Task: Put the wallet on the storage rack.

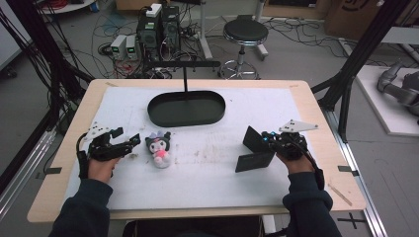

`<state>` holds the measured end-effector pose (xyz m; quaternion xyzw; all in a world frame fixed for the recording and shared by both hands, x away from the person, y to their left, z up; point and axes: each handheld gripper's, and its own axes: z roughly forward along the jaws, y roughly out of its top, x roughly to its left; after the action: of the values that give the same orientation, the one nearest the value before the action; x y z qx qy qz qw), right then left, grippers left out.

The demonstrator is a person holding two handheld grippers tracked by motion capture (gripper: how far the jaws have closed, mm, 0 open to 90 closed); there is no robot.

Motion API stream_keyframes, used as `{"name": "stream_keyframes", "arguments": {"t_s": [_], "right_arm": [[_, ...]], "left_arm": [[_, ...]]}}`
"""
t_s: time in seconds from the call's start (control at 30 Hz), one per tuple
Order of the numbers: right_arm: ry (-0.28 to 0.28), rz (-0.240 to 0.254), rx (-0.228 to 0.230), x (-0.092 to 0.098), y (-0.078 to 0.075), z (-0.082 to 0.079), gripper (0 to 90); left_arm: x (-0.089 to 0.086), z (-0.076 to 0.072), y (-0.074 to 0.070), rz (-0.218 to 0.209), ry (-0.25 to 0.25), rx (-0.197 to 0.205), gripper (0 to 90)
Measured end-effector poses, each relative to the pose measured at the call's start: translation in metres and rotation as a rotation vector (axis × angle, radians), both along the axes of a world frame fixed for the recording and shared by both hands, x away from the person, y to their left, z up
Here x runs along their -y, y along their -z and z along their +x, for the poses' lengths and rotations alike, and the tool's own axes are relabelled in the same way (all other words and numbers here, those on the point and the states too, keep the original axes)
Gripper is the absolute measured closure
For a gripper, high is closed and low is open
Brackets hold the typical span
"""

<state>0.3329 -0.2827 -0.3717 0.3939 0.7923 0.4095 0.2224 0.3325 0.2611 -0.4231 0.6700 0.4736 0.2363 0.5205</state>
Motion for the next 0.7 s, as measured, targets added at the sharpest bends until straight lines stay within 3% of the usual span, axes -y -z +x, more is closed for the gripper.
{"name": "stream_keyframes", "arguments": {"t_s": [0.13, 0.33, 0.47, 0.53, 0.6, 0.7], "right_arm": [[0.031, 0.029, 0.012, 0.005, 0.004, 0.005, 88.9], [-0.012, 0.076, 0.012, 0.011, 0.008, 0.004, 87.3], [-0.042, 0.074, 0.021, 0.011, 0.009, 0.004, 84.9], [-0.052, 0.057, 0.024, 0.009, 0.009, 0.004, 77.7], [-0.057, 0.023, 0.028, 0.006, 0.011, 0.004, 63.9], [-0.028, 0.019, 0.043, 0.006, 0.013, 0.005, 51.6]], "left_arm": [[0.000, 0.000, 0.000, 0.002, -0.001, 0.000, 21.6], [0.000, 0.000, 0.000, 0.003, 0.000, -0.001, 21.6], [0.000, 0.000, 0.000, 0.004, 0.002, 0.000, 21.7], [0.000, 0.000, 0.000, 0.002, 0.002, 0.000, 21.7], [0.000, 0.000, 0.000, 0.001, 0.001, 0.001, 21.7], [0.000, 0.000, 0.000, 0.000, 0.001, 0.001, 21.7]]}}
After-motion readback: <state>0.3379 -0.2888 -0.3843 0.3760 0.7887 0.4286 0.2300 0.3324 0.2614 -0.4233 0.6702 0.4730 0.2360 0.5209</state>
